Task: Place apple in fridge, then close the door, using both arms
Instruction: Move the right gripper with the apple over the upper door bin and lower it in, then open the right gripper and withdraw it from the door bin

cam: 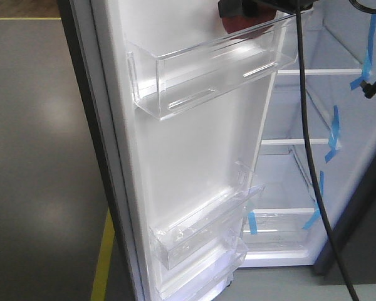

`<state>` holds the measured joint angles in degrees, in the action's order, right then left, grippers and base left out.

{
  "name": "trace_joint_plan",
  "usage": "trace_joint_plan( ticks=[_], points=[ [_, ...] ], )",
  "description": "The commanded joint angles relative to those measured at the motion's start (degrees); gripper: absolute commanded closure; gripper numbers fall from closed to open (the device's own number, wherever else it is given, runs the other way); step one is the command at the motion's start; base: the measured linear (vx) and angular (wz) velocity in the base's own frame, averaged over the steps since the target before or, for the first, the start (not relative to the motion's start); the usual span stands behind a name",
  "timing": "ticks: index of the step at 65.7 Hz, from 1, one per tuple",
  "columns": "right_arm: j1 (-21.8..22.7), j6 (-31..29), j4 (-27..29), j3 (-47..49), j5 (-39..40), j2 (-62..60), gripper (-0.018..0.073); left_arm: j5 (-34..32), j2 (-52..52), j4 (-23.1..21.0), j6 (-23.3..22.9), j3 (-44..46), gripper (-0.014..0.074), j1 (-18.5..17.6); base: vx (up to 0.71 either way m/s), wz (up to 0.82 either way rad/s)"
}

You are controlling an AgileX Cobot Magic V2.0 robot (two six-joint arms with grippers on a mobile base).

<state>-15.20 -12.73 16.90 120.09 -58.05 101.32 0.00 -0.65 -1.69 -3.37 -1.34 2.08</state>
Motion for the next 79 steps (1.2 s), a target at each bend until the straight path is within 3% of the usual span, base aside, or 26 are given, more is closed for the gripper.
trace_joint_plan(
  ticks=[1,25,59,70,79],
  points=[
    [0.4,-0.3,1.0,1.7,3.1,-2.7,-0.0057,-4.2,-0.9,-0.2,-0.4,-1.7,0.0602,-0.3,0.0,0.0],
    [0.3,1.2,1.0,1.7,0.6,-7.4,-0.0062,-4.2,-0.9,-0.2,-0.4,-1.7,0.0602,-0.3,0.0,0.0],
    [0.3,3.9,-0.5,1.2,-15.7,-17.7,0.0033,-4.2,-0.9,-0.2,-0.4,-1.7,0.0602,-0.3,0.0,0.0],
    [0.3,4.8,-3.7,-9.0,-13.2,-23.7,0.0045,-4.2,-0.9,-0.2,-0.4,-1.7,0.0602,-0.3,0.0,0.0],
    [0.3,4.2,-3.7,-21.9,-5.5,-31.3,0.0045,-4.2,-0.9,-0.2,-0.4,-1.7,0.0602,-0.3,0.0,0.0]
  ],
)
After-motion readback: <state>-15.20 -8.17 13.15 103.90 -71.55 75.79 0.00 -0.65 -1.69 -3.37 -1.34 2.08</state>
